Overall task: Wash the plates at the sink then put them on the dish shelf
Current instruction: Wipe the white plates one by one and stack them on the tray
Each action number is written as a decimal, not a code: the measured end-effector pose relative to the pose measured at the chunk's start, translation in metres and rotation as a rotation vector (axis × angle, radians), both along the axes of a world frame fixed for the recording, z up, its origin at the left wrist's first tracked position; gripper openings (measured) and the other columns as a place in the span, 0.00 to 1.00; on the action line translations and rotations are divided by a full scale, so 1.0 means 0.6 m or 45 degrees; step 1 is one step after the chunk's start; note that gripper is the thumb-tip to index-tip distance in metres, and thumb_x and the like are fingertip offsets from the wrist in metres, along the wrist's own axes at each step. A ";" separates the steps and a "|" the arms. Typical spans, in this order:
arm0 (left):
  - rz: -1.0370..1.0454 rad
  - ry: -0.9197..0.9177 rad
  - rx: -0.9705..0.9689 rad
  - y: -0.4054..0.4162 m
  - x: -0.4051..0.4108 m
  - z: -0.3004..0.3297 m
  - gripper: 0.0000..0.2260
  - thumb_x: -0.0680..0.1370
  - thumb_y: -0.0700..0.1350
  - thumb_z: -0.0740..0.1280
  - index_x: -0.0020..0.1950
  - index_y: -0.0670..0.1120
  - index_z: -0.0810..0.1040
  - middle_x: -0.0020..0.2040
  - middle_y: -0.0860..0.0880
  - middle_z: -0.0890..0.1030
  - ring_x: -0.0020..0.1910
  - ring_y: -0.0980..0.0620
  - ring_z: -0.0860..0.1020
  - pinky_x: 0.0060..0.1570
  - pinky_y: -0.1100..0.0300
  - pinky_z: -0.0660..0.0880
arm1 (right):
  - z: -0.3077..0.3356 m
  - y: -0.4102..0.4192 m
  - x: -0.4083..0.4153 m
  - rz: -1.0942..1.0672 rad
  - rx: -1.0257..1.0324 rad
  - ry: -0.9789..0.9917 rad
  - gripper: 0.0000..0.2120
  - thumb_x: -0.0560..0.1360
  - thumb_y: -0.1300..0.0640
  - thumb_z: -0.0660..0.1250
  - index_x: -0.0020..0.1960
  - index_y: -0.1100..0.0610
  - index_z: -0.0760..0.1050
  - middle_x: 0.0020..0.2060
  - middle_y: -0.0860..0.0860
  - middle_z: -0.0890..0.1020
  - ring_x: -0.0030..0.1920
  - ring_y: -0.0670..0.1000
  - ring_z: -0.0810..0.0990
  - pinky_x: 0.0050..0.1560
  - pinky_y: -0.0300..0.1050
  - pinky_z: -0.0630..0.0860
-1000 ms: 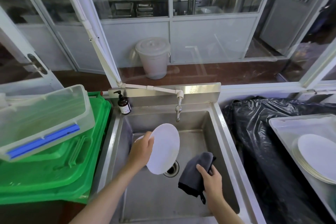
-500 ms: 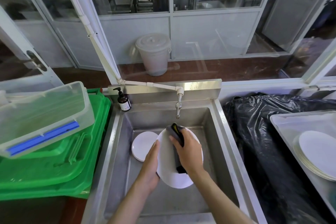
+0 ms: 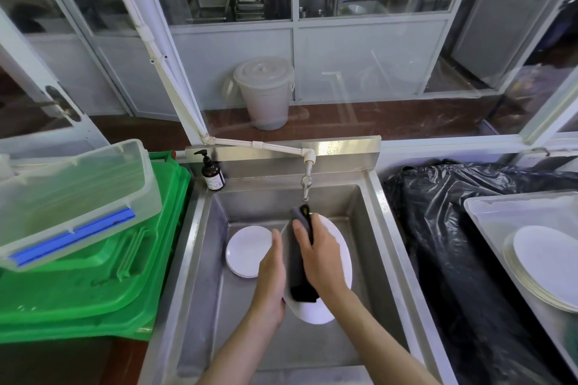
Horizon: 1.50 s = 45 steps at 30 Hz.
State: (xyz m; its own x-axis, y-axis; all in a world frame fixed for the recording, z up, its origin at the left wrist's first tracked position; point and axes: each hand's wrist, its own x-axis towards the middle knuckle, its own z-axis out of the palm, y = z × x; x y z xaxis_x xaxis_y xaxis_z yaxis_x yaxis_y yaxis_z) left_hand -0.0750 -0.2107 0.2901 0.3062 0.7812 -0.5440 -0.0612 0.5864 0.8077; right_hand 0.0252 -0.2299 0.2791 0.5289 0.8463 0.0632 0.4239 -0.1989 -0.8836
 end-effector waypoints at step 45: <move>0.298 0.087 0.026 0.039 -0.036 0.055 0.16 0.83 0.64 0.60 0.55 0.54 0.79 0.58 0.48 0.84 0.58 0.44 0.81 0.63 0.42 0.77 | -0.021 -0.048 0.058 0.093 -0.072 -0.249 0.12 0.78 0.47 0.69 0.42 0.40 0.66 0.37 0.41 0.77 0.40 0.45 0.76 0.40 0.43 0.70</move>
State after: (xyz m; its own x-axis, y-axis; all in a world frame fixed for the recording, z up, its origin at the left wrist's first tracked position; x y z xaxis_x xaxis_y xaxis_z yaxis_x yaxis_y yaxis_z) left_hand -0.0966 -0.1873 0.3234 0.0782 0.8375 -0.5408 -0.1383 0.5463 0.8261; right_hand 0.0601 -0.2589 0.2663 0.4483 0.8872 0.1095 0.6010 -0.2084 -0.7716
